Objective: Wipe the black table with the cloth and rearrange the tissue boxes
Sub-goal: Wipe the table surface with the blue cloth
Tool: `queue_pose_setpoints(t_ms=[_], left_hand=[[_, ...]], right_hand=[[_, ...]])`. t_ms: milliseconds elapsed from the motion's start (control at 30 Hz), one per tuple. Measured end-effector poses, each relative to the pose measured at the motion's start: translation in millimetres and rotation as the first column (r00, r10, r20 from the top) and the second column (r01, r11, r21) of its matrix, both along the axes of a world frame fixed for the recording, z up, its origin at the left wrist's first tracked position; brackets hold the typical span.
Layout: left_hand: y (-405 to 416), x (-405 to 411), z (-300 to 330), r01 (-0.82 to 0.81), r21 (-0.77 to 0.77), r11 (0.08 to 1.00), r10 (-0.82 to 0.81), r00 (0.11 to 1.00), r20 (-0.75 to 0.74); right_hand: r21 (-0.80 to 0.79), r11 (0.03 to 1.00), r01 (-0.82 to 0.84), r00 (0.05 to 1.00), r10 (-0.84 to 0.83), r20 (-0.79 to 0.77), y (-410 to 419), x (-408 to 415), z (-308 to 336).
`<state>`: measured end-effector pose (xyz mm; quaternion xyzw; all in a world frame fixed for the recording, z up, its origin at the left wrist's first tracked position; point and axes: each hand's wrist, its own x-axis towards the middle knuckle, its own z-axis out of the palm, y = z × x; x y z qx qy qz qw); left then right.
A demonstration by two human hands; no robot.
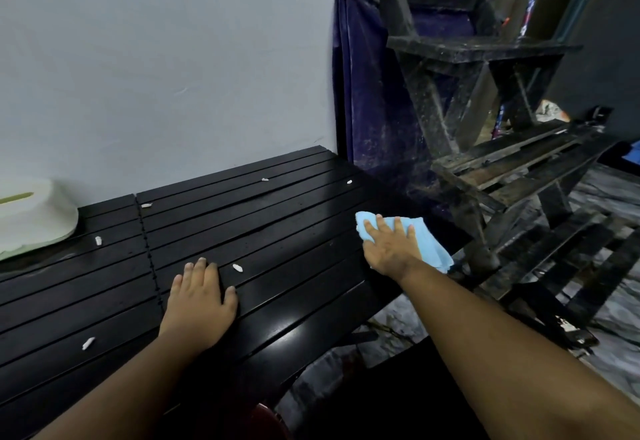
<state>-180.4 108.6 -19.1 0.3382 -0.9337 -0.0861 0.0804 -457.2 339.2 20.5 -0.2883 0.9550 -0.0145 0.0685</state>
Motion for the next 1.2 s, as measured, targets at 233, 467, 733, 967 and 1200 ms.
queue_pose_setpoints(t_ms=[233, 467, 733, 967, 1200], left_hand=[[-15, -5, 22, -0.015, -0.019, 1.000, 0.014, 1.000, -0.021], [-42, -12, 13, -0.015, 0.078, 0.997, 0.012, 0.999, 0.037], [-44, -14, 5, -0.005, 0.054, 0.999, 0.005, 1.000, -0.001], [-46, -15, 1, -0.014, 0.027, 1.000, 0.014, 1.000, 0.006], [-45, -16, 4, -0.026, 0.034, 0.999, 0.025, 0.999, 0.024]], right_hand=[[-0.113, 0.893, -0.437, 0.899, 0.437, -0.024, -68, 124, -12], [0.038, 0.954, -0.297, 0.949, 0.299, -0.095, -19, 34, -9], [0.045, 0.937, 0.347, 0.937, -0.345, -0.049, 33, -96, 1], [0.091, 0.965, 0.246, 0.969, -0.246, -0.011, -41, -64, 5], [-0.033, 0.887, -0.461, 0.887, 0.461, -0.011, -138, 65, -17]])
